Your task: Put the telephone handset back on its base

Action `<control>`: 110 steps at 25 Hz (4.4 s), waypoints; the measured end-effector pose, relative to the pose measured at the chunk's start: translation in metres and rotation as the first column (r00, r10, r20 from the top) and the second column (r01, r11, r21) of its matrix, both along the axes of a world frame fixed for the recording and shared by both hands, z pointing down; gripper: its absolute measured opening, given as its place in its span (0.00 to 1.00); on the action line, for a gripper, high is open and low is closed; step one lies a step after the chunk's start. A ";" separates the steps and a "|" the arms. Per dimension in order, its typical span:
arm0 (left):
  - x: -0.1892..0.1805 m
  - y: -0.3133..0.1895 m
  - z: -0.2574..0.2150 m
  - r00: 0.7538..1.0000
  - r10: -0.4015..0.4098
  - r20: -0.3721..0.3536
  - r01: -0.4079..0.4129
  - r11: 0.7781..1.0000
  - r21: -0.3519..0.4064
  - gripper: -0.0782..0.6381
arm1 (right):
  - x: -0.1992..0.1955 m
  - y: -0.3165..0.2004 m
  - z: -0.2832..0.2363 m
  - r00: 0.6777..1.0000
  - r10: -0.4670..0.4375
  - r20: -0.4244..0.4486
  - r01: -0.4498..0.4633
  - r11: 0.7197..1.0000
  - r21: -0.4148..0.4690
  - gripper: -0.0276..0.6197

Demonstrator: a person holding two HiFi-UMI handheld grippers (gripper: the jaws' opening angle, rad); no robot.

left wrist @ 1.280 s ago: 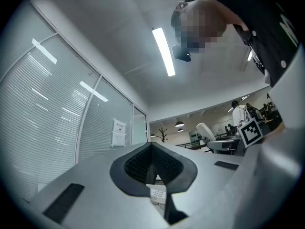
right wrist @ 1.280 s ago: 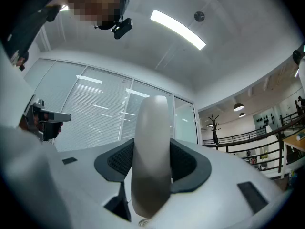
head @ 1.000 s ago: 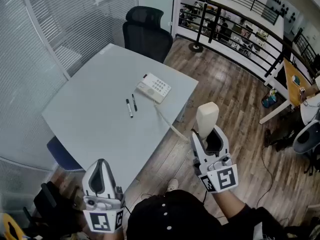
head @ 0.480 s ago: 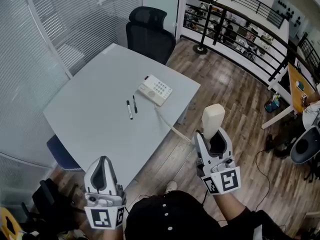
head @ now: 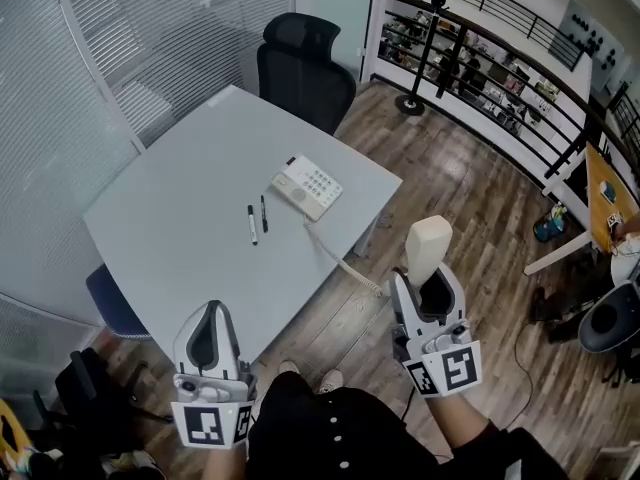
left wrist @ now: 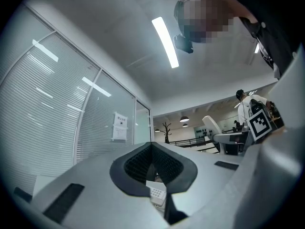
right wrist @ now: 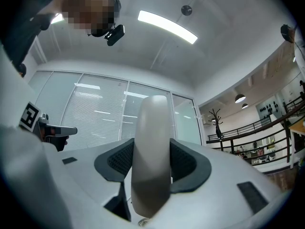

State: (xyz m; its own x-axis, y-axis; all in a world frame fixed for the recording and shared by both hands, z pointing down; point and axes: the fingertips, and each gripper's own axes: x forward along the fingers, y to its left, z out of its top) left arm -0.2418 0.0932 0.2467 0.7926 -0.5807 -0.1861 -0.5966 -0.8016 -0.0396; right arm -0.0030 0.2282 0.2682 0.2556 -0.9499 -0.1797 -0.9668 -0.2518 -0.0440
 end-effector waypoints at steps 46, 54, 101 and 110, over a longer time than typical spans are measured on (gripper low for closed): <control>0.160 -0.170 0.023 1.000 0.020 0.002 -0.019 0.999 -0.030 0.13 | 0.134 -0.182 0.019 0.996 -0.084 -0.002 0.083 0.996 -0.040 0.40; 0.177 -0.181 0.030 0.998 -0.059 0.008 0.059 0.998 -0.017 0.13 | 0.159 -0.210 0.027 0.986 -0.165 -0.004 0.165 0.986 -0.037 0.40; 0.137 -0.132 0.038 0.764 -0.637 0.104 0.644 0.763 -0.061 0.13 | 0.128 -0.342 0.089 0.690 -0.700 0.185 0.724 0.666 -0.180 0.40; 0.137 -0.132 0.073 0.782 -0.604 0.153 0.622 0.772 -0.133 0.13 | 0.113 -0.349 0.162 0.699 -0.672 0.244 0.713 0.630 -0.307 0.40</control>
